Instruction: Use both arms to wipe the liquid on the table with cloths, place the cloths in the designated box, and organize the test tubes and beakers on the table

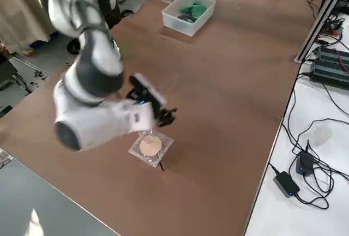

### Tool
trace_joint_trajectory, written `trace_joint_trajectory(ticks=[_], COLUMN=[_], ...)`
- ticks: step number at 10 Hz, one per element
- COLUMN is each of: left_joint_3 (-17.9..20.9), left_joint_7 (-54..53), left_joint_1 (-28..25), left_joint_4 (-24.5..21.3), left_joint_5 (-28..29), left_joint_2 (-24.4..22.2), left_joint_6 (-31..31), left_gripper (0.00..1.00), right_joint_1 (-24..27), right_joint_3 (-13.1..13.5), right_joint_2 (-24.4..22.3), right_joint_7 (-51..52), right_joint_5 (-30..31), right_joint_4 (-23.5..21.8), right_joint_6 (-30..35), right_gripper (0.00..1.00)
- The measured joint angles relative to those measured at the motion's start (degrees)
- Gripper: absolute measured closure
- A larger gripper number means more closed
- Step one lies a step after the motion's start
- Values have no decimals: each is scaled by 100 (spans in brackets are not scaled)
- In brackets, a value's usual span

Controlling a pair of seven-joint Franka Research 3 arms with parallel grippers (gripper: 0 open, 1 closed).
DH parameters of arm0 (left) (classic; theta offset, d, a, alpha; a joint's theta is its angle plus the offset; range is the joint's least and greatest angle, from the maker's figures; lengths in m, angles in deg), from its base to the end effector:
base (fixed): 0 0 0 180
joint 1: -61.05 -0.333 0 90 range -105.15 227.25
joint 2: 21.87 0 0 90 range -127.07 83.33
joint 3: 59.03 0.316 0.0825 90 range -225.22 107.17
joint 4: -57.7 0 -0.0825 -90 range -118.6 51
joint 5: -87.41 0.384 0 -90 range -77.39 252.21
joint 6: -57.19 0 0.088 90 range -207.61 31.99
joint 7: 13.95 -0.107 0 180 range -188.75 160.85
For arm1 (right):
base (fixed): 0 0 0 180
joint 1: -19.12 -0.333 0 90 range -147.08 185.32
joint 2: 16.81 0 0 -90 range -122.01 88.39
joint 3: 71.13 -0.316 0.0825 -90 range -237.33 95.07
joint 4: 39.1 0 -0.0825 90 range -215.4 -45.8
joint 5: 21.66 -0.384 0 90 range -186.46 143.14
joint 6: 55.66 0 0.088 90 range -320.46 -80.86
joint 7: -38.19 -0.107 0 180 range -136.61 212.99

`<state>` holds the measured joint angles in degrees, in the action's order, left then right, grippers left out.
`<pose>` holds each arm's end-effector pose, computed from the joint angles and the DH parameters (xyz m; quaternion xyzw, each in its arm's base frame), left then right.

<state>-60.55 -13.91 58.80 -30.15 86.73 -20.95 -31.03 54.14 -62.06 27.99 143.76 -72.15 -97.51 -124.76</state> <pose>0.5566 0.0059 0.6305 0.9999 0.0066 -0.0048 0.0062 0.5943 -0.3804 0.3929 -0.7445 -0.4840 -0.2864 0.3598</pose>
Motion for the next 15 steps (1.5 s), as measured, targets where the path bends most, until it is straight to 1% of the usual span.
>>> trace_joint_trajectory(ticks=[1,2,6,7,8,9,10,11,12,13,14,15], left_joint_3=[0,1,8,13,16,19,20,21,21,21,23,26], left_joint_7=[0,0,0,0,0,0,0,0,0,0,0,0], left_joint_1=[0,-1,-3,-4,-5,-5,-6,-6,-6,-6,-7,-7], left_joint_4=[1,1,6,9,15,20,25,37,50,57,63,68], left_joint_5=[0,0,0,0,0,0,0,0,0,0,0,0], left_joint_2=[1,3,12,12,12,12,12,11,9,9,9,9], left_joint_6=[0,0,-9,-14,-16,-16,-16,-18,-19,-19,-19,-19], left_gripper=[0,0,0,0,0,0,0,0,0,0,0,0], right_joint_1=[-387,-811,-2678,-2998,-3251,-3522,-3825,-4154,-4460,-4681,-4771,-4772], right_joint_3=[-9,-14,-16,10,73,193,308,382,423,432,432,445], right_joint_2=[-73,-117,-148,-174,-286,-531,-916,-1412,-1927,-2383,-2746,-3035], right_joint_7=[-446,-846,-2607,-3071,-3510,-3990,-4491,-4989,-5549,-6112,-6580,-6933], right_joint_5=[89,143,232,253,402,695,1091,1565,2131,2791,3367,3770], right_joint_4=[3,5,-4,-29,-145,-404,-889,-1559,-2243,-2763,-3039,-3131], right_joint_6=[-77,-305,-1659,-1988,-2315,-2712,-3243,-3863,-4324,-4513,-4478,-4235], right_gripper=[1,1,1,1,1,1,1,1,1,1,1,1])
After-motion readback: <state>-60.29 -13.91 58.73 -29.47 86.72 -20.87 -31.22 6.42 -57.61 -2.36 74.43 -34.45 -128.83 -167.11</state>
